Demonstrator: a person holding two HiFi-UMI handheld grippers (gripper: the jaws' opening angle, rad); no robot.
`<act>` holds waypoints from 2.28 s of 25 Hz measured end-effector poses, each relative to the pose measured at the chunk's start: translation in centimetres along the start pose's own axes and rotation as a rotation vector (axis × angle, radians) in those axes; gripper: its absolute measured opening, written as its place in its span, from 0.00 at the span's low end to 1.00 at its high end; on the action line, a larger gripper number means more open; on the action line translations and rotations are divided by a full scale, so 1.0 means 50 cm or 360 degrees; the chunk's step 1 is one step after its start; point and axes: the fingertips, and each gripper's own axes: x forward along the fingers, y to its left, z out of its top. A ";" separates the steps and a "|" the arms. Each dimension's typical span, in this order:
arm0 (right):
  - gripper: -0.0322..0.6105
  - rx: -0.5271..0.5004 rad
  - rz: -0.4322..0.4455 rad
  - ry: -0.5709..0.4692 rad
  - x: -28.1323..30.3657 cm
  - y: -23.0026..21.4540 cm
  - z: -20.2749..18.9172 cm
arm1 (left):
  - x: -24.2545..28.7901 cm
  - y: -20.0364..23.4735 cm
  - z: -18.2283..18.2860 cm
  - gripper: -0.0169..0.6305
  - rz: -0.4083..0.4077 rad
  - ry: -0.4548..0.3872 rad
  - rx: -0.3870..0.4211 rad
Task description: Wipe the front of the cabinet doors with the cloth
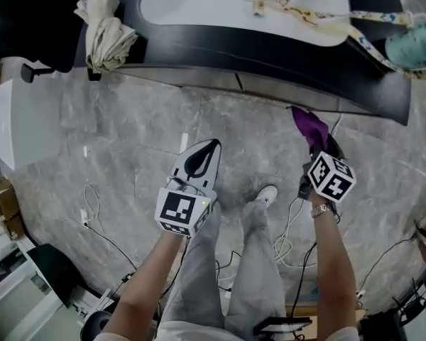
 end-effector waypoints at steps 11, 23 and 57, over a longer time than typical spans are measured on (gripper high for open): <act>0.23 -0.0277 0.0238 -0.0212 -0.271 0.138 0.010 | -0.084 -0.032 0.012 0.04 0.0108 -0.0054 -0.0155; 0.23 -0.0341 0.0271 -0.0295 -0.248 0.369 -0.005 | -0.144 0.119 -0.010 0.04 -0.0018 -0.0183 -0.0198; 0.23 -0.0421 0.0482 -0.0326 0.082 1.156 0.021 | -0.337 0.626 -0.016 0.04 -0.0008 -0.0288 -0.0284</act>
